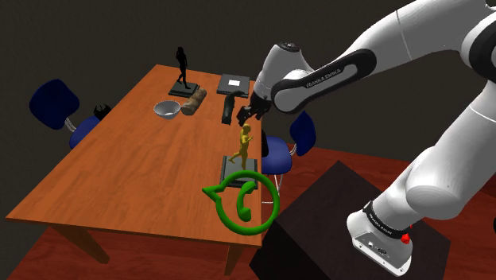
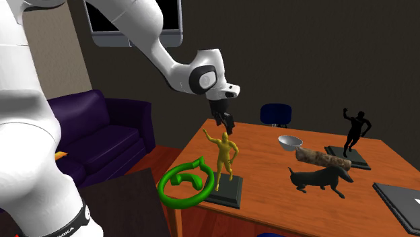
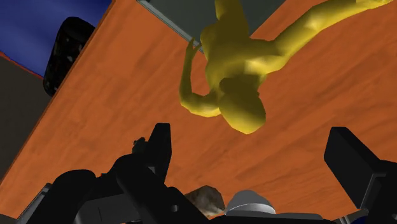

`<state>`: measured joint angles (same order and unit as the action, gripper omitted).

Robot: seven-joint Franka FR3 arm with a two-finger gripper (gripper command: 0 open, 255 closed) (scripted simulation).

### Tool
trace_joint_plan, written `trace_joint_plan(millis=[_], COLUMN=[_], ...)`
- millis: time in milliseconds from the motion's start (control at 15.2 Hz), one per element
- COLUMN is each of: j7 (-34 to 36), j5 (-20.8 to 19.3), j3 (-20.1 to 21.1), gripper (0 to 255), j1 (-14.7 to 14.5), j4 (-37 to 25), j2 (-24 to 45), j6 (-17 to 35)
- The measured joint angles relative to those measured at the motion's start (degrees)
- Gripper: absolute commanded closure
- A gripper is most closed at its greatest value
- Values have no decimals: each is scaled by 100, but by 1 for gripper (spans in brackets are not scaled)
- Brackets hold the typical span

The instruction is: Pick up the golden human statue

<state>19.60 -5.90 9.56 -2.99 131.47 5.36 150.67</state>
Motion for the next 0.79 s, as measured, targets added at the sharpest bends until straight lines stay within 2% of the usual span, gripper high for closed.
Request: trace_joint_plan(millis=[462, 528, 792], j7=[205, 211, 225], j5=[-260, -273, -294], j3=[-67, -74, -80], gripper=[0, 255, 255], j1=[-46, -47, -52], j4=[10, 20, 22], j2=[485, 513, 550], j6=[489, 527, 571])
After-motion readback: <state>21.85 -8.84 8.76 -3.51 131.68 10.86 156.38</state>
